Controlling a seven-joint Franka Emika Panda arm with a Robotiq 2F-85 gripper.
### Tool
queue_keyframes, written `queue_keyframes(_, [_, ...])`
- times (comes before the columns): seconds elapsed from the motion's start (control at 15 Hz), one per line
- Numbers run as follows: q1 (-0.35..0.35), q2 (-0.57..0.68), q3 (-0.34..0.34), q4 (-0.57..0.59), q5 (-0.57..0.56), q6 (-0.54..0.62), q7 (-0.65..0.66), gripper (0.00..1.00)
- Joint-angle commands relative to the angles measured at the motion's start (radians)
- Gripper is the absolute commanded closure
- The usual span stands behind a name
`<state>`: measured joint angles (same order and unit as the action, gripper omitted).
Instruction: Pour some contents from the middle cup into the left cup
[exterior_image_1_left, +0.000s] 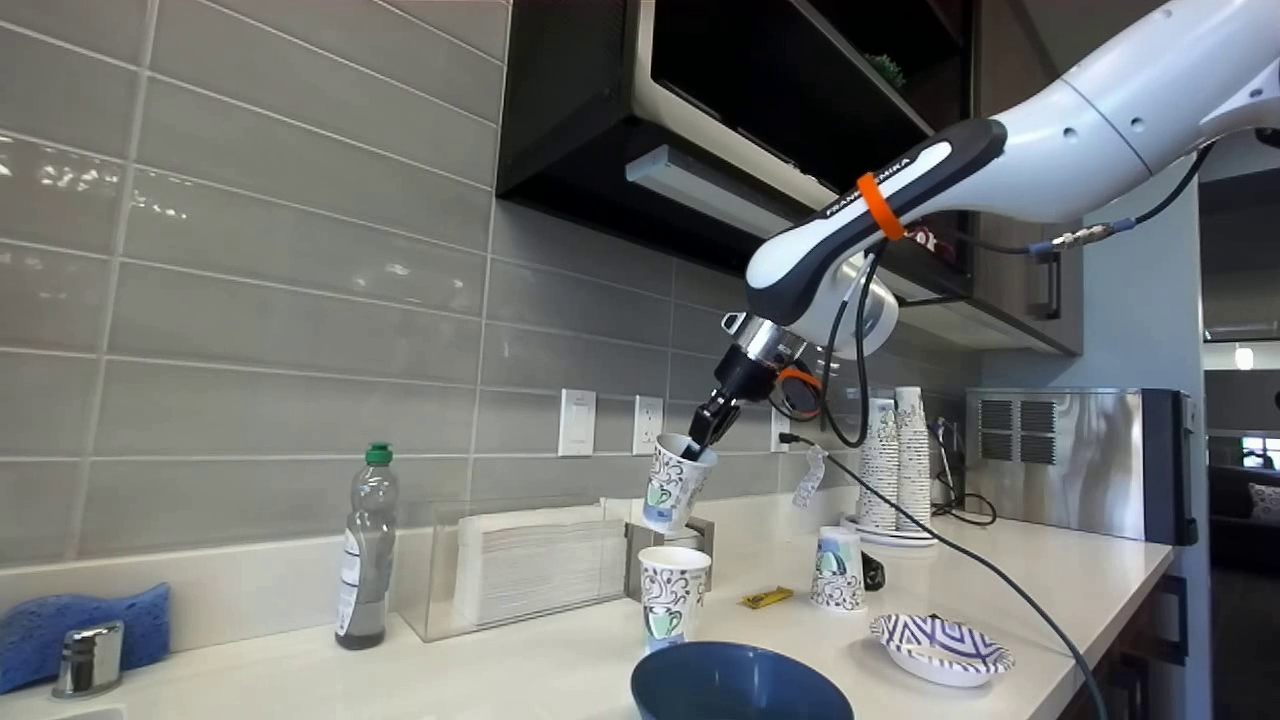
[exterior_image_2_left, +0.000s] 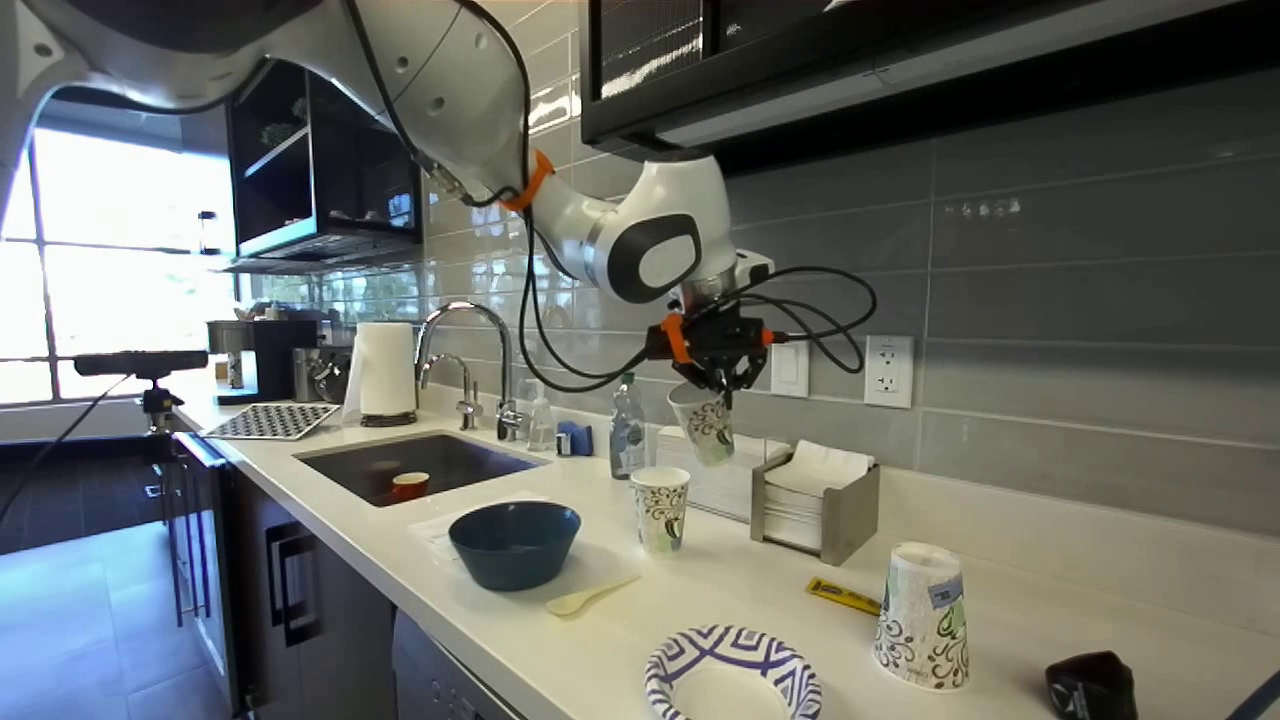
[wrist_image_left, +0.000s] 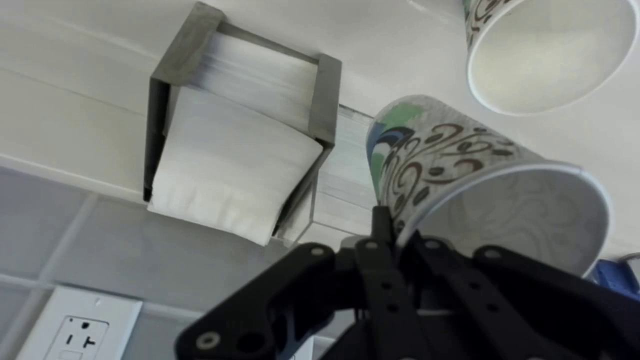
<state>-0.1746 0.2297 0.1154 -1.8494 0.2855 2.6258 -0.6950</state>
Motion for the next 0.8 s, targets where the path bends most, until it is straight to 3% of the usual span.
queue_keyframes(0.0, [0.008, -0.040, 0.027, -0.075, 0.038, 0.113, -0.137, 0.99])
queue_keyframes(0.4, [0.032, -0.053, 0.050, -0.160, -0.048, 0.283, -0.209, 0.99])
queue_keyframes(0.53, [0.027, -0.018, 0.053, -0.115, -0.023, 0.251, -0.195, 0.95])
queue_keyframes(0.73, [0.034, -0.028, 0.054, -0.135, -0.025, 0.261, -0.206, 0.95])
